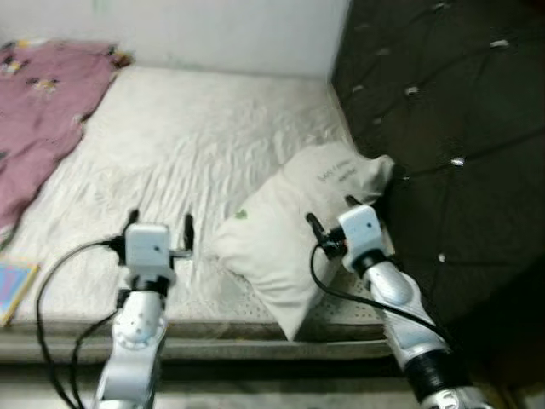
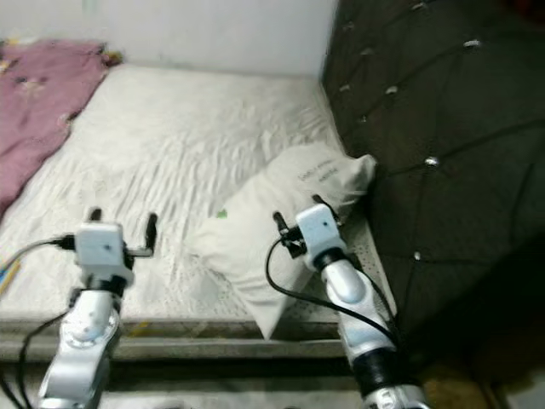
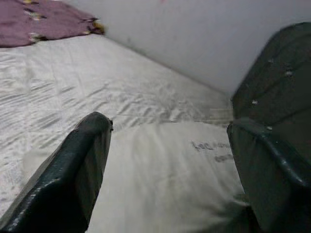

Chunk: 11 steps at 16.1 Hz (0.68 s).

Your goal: Clean up the room

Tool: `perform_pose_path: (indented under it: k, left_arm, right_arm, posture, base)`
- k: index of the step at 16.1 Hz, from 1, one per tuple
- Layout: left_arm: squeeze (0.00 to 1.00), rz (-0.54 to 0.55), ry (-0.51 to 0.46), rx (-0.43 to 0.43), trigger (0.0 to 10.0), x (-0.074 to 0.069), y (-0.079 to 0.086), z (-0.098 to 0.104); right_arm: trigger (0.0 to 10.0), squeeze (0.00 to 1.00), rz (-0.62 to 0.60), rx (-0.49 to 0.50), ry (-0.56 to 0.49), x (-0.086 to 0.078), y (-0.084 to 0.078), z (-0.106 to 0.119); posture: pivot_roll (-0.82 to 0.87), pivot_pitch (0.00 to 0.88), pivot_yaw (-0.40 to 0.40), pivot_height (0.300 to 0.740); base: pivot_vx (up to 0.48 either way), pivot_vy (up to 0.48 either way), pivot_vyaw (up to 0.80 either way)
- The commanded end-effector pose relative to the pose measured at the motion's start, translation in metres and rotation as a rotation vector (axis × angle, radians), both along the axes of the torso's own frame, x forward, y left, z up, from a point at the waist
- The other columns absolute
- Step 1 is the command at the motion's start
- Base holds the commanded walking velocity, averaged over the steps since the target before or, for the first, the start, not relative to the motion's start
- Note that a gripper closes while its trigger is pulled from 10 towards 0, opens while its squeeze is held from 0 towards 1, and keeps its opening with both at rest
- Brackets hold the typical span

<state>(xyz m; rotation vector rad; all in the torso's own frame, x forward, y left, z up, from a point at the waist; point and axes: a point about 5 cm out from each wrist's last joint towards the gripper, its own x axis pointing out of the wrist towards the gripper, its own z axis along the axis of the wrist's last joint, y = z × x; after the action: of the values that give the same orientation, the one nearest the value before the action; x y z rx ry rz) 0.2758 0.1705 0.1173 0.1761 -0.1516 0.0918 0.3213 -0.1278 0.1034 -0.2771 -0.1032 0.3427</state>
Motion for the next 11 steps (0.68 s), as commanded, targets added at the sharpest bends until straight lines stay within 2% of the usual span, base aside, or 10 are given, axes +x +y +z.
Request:
perform_pose_path:
  k: [1,6,11]
  left_arm:
    - [0.0,0.01,-0.004,0.009,10.0,0.0004,0.0043,0.0006]
    - [0.0,0.034,0.0,0.001,10.0,-0.001,0.0095,-0.001]
    - [0.0,0.051,0.009,-0.01,10.0,-0.003,0.0105,-0.0012]
  right_arm:
    - [10.0,0.0,0.018,0.005,-0.014,0.0005,0.0054,0.0038]
    - [10.0,0.0,0.035,0.079,0.031,-0.0024,0.007,0.0028]
    - [10.0,0.0,0.064,0.084,0.052,-0.0056,0.0098,0.0014]
  posture:
    - [-0.05,0.076,-0.077,0.74]
    - [-0.05,0.101,-0.086,0.74]
    - [-0.05,0.134,-0.089,0.74]
  base:
    - [0.0,0.0,0.0]
    - [0.0,0.0,0.0]
    - [0.0,0.0,0.0]
